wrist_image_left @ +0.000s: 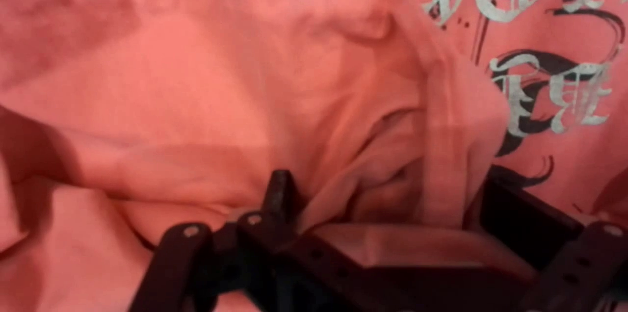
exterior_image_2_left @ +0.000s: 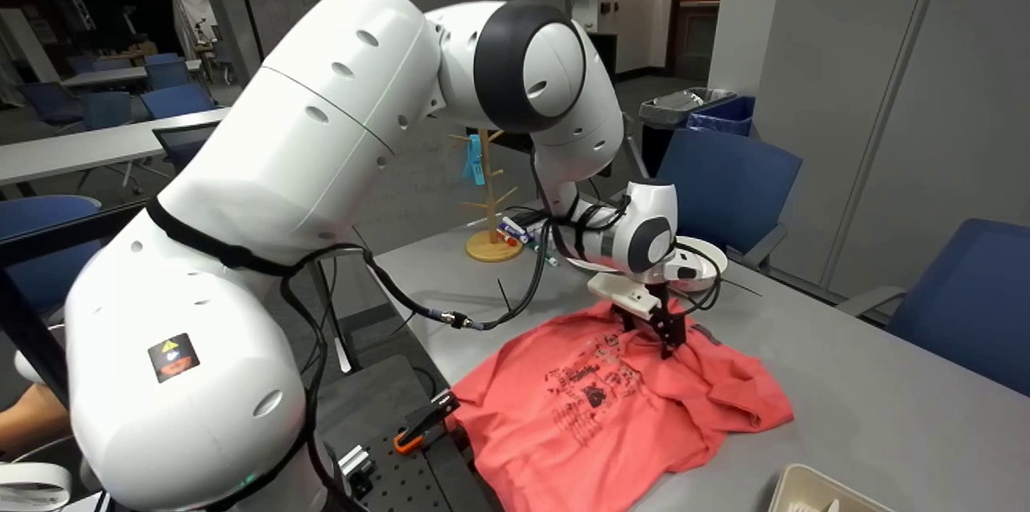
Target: Fold the right sleeve and then the left sleeve of the sweatshirt, fold the sweatshirt in half from bottom to top
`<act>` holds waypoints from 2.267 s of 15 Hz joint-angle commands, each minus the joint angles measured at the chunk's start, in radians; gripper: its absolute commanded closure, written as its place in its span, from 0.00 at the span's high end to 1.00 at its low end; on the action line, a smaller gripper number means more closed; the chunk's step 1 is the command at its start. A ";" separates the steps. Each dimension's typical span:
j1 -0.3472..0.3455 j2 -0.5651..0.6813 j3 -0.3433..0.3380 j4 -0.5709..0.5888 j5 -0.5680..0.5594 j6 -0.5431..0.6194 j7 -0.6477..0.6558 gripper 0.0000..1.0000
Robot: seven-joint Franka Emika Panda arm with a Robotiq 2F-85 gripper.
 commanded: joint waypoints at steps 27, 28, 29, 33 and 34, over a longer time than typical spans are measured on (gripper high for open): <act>0.191 -0.375 -0.040 -0.681 -0.180 0.206 0.068 1.00; 0.197 -0.382 -0.038 -0.693 -0.185 0.205 0.056 1.00; 0.197 -0.393 -0.030 -0.706 -0.188 0.200 0.033 1.00; 0.179 -0.435 0.015 -0.750 -0.196 0.188 -0.050 1.00; 0.171 -0.448 0.032 -0.762 -0.191 0.185 -0.075 1.00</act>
